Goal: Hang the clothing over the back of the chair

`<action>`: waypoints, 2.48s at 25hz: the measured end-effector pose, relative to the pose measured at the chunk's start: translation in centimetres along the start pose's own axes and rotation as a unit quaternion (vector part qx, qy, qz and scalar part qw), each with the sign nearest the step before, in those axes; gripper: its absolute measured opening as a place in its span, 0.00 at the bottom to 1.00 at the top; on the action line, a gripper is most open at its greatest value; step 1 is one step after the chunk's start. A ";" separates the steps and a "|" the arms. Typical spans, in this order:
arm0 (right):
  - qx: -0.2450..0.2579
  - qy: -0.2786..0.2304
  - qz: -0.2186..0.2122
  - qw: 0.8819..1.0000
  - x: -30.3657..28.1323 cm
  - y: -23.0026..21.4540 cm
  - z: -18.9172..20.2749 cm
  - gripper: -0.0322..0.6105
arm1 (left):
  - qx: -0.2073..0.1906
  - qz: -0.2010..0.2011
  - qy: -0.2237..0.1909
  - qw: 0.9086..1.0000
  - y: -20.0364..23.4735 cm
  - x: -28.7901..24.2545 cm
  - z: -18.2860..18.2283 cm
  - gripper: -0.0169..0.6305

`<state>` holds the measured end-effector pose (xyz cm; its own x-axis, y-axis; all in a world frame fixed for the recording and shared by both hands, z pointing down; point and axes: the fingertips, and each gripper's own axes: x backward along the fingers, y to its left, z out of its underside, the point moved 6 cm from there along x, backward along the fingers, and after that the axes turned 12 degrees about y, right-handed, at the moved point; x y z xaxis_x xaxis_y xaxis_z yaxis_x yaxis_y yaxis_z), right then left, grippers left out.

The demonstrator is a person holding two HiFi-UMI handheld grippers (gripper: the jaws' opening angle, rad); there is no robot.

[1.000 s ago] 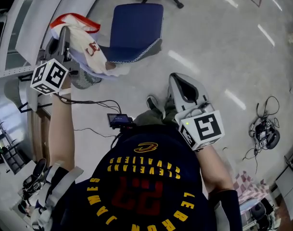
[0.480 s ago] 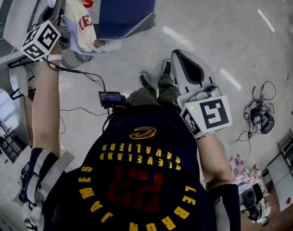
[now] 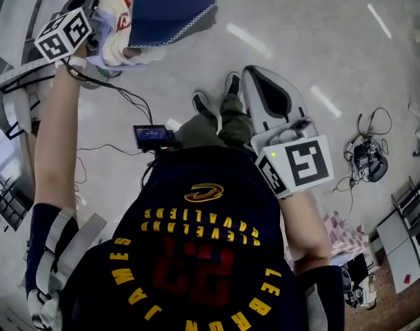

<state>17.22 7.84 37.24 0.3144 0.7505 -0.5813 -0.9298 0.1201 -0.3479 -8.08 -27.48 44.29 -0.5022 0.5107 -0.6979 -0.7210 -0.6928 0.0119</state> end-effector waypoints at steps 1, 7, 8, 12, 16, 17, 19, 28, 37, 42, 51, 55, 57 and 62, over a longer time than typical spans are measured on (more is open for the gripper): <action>-0.001 0.002 -0.001 1.000 -0.2 0.0 0.0 0.05 | 0.003 0.001 0.004 1.000 0.1 -0.5 0.3 0.06; -0.003 0.009 -0.003 1.000 -0.9 0.0 0.4 0.05 | -0.002 0.011 0.034 0.999 0.1 -2.9 1.8 0.06; -0.003 0.011 -0.003 1.000 -1.1 0.0 0.5 0.05 | -0.004 0.012 0.040 0.999 0.2 -3.3 2.1 0.06; -0.006 0.020 -0.005 1.000 -1.6 0.0 0.9 0.05 | -0.011 0.016 0.060 0.998 0.3 -4.4 2.5 0.06; -0.007 0.026 -0.009 1.000 -1.9 -0.1 1.4 0.05 | -0.027 0.032 0.088 0.995 -0.4 -5.7 2.6 0.06; -0.007 0.027 -0.010 1.000 -2.1 -0.1 1.4 0.05 | -0.030 0.037 0.101 0.994 -0.6 -6.1 2.8 0.06; -0.008 0.028 -0.012 0.999 -2.4 0.0 1.5 0.05 | -0.037 0.048 0.129 0.990 -0.9 -7.1 3.3 0.06; -0.018 0.033 -0.009 0.999 -2.5 0.0 2.5 0.05 | -0.103 0.085 0.273 0.953 -2.8 -11.9 6.8 0.06; -0.035 0.023 0.016 0.999 -1.0 -1.8 3.9 0.05 | -0.212 0.078 0.394 0.891 -4.6 -14.8 10.5 0.07; -0.044 0.022 0.023 0.999 -0.2 -2.5 4.1 0.05 | -0.240 0.091 0.457 0.851 -4.6 -14.8 11.8 0.10; -0.028 0.016 0.010 0.999 0.0 -2.4 3.4 0.05 | -0.168 0.099 0.445 0.874 -2.7 -11.9 9.1 0.33; -0.014 0.011 -0.004 1.000 -0.4 -1.9 2.4 0.05 | -0.150 0.064 0.377 0.912 -1.5 -9.1 6.6 0.33; -0.008 0.008 -0.009 1.000 -0.5 -1.7 1.9 0.05 | -0.138 0.048 0.335 0.931 -1.2 -7.3 5.4 0.33; 0.019 0.003 -0.023 1.000 -1.1 -0.9 0.6 0.05 | -0.096 0.031 0.248 0.964 -0.8 -1.5 3.6 0.33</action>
<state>17.59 7.33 38.64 0.3574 0.7394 -0.5706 -0.9211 0.1780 -0.3463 -8.45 -25.83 47.87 -0.2178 0.1929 -0.9567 -0.5716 -0.8198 -0.0351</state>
